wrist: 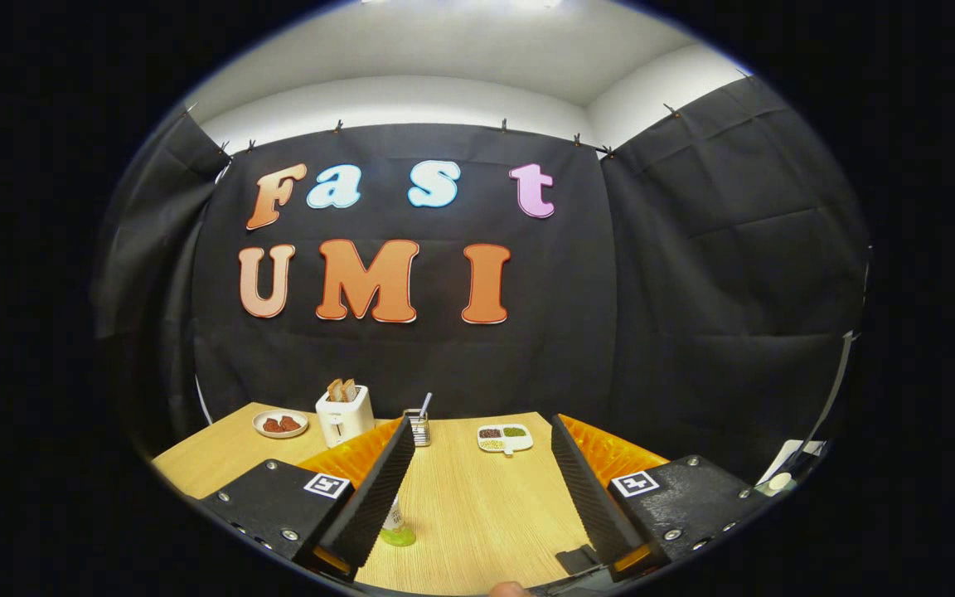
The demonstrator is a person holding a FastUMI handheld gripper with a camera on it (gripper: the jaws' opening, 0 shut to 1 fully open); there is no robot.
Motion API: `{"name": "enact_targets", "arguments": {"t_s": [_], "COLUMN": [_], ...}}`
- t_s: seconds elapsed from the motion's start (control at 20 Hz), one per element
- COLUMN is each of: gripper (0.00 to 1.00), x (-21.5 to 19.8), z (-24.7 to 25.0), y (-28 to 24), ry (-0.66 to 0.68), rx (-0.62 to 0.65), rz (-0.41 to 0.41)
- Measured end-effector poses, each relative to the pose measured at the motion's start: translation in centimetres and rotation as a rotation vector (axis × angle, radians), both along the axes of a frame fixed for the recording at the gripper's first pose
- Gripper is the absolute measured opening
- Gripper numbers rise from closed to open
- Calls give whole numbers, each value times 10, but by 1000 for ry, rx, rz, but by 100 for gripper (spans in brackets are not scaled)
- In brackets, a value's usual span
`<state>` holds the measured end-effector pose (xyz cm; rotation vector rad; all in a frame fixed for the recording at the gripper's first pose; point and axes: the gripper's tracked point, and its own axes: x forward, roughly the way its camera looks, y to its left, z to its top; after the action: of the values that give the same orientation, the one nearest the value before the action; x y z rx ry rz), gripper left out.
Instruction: Take the bottle from table, then pour the juice into the cup, finally place the bottle on the coaster
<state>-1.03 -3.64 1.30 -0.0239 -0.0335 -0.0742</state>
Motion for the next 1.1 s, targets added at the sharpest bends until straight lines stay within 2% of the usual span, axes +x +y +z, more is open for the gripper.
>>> {"name": "enact_targets", "arguments": {"t_s": [0.35, 0.65, 1.1], "gripper": [99, 99, 99], "x": [6, 22, 53], "z": [-16, -48, -123], "y": [15, 50, 109], "ry": [21, 43, 62], "rx": [-31, -16, 23], "rz": [23, 91, 213]}}
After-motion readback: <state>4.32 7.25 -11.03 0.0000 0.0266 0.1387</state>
